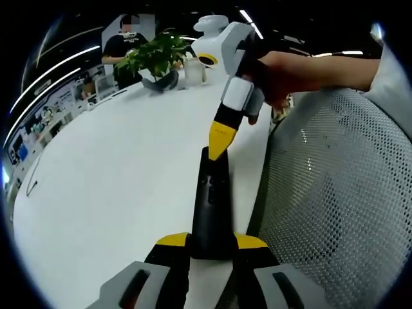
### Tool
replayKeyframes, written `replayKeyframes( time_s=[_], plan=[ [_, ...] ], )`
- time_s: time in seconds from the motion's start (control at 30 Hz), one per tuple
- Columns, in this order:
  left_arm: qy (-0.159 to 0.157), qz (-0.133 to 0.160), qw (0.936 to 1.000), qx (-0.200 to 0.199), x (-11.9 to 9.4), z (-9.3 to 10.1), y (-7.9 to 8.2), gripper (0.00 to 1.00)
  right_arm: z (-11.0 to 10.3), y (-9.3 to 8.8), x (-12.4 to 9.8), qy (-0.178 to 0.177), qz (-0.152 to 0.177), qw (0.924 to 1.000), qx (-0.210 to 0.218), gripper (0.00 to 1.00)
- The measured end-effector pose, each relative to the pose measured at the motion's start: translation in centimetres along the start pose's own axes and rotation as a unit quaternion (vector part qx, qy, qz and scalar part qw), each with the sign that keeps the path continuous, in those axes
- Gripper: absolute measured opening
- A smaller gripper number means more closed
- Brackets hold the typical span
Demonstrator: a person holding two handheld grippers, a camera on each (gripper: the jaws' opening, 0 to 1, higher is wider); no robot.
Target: Press the specified remote control buttons in sequence, fully releasing each button before pressing the next.
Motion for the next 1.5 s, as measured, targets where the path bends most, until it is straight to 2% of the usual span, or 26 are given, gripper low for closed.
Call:
replayKeyframes(
  time_s=[0.43,0.7,1.0,1.27,1.5],
  plan=[
    [0.000,0.000,1.0000,0.000,-0.1,0.0,0.0,0.24,-0.1,0.0,-0.1,0.001,-0.001,0.9998,0.020,0.00],
    [0.000,0.004,1.0000,0.001,-0.2,0.1,-0.1,0.24,0.1,-0.1,-0.1,0.009,-0.001,0.9983,0.058,0.00],
    [-0.001,0.005,1.0000,0.003,-0.1,0.3,0.0,0.24,-0.6,0.1,0.1,0.028,0.003,0.9986,0.045,0.00],
    [-0.001,0.005,1.0000,0.002,-0.1,0.3,0.0,0.24,-0.9,0.8,0.1,0.045,0.029,0.9978,0.039,0.00],
    [-0.001,0.004,1.0000,0.001,-0.1,0.1,0.0,0.24,-0.9,0.6,0.5,0.040,0.023,0.9984,0.032,0.00]
  ],
)
Point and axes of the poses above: the point that each gripper's makers call its tool centre point, and the gripper's own axes: x roughly forward along the fingers, z roughly to its right, y roughly out of its top, the point moved 4 cm from there along -x, roughly backward along the fingers, and after that the axes turned 10 degrees about z, right-handed, at the moved point
